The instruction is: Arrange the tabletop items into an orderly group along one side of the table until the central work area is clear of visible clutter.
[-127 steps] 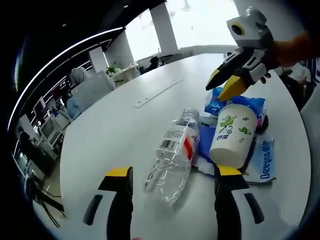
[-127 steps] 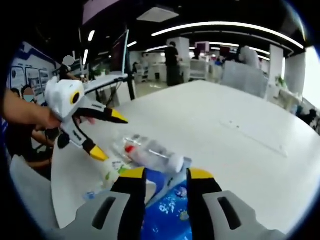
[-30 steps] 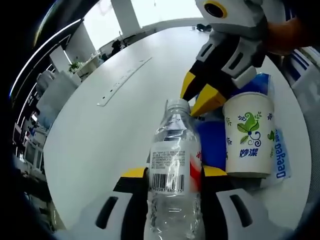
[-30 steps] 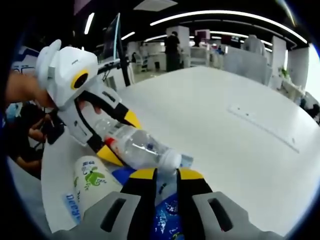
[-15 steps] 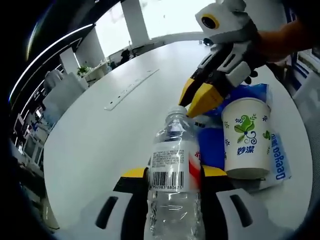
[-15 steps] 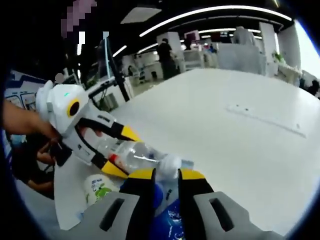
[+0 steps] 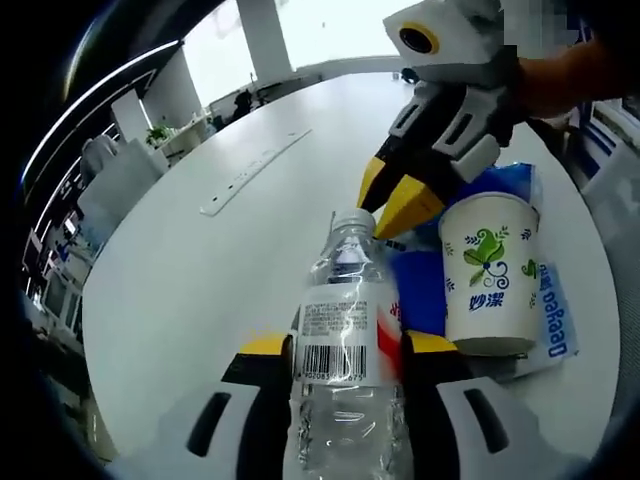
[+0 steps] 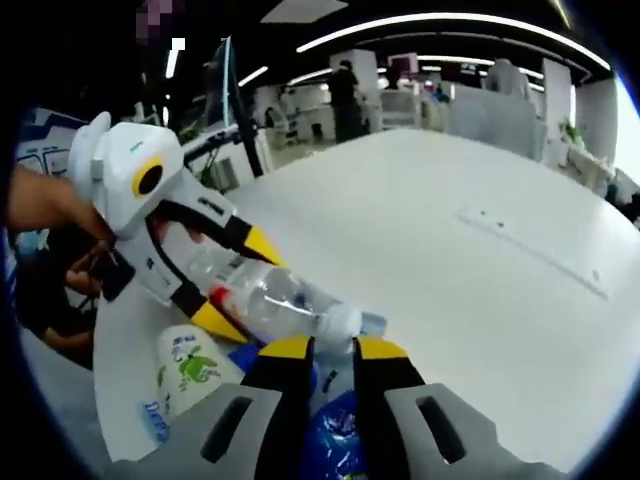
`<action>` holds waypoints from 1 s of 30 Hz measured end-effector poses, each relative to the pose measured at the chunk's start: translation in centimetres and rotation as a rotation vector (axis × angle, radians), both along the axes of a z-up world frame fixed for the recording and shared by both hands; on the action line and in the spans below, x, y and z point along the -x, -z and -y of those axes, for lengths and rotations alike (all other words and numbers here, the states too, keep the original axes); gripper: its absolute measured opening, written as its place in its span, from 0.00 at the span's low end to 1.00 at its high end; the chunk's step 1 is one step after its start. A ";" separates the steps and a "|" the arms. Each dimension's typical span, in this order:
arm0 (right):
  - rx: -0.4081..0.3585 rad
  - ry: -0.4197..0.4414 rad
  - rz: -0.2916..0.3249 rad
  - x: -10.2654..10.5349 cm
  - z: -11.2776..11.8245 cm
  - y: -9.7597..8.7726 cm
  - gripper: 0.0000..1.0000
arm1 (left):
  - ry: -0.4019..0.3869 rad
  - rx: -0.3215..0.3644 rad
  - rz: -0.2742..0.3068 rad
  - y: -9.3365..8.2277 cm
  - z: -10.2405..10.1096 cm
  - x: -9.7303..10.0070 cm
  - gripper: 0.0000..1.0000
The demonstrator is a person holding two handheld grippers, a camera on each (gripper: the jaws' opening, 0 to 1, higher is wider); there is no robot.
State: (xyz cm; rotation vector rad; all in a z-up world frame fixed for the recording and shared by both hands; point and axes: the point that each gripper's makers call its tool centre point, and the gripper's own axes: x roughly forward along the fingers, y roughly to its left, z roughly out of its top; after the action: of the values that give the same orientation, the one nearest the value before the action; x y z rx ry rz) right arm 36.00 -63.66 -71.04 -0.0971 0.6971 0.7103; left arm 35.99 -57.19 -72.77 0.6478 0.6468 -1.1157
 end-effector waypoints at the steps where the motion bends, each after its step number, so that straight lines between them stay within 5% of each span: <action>1: 0.001 0.000 0.000 0.0 0.0 0.0 0.12 | 0.001 -0.004 -0.003 0.0 0.0 0.0 0.43; 12: -0.003 0.005 -0.008 0.0 0.1 -0.1 0.11 | 0.004 -0.024 -0.008 0.1 0.0 0.0 0.38; 16: -0.003 0.010 0.004 -0.1 0.2 -0.5 0.14 | -0.033 0.037 -0.018 -0.4 0.1 -0.1 0.37; 23: -0.169 0.101 -0.015 -1.2 0.2 -2.2 0.18 | -0.032 0.097 0.018 -0.9 0.0 0.0 0.37; 30: -0.239 0.125 -0.041 -1.4 -0.4 -3.0 0.20 | -0.054 0.180 0.051 -1.7 0.0 -0.2 0.37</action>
State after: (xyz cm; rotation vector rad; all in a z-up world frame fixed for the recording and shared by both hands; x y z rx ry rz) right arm 37.38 -63.28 -68.05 0.1797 0.6470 0.6717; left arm 36.19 -57.21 -71.06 0.5000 0.5109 -1.0899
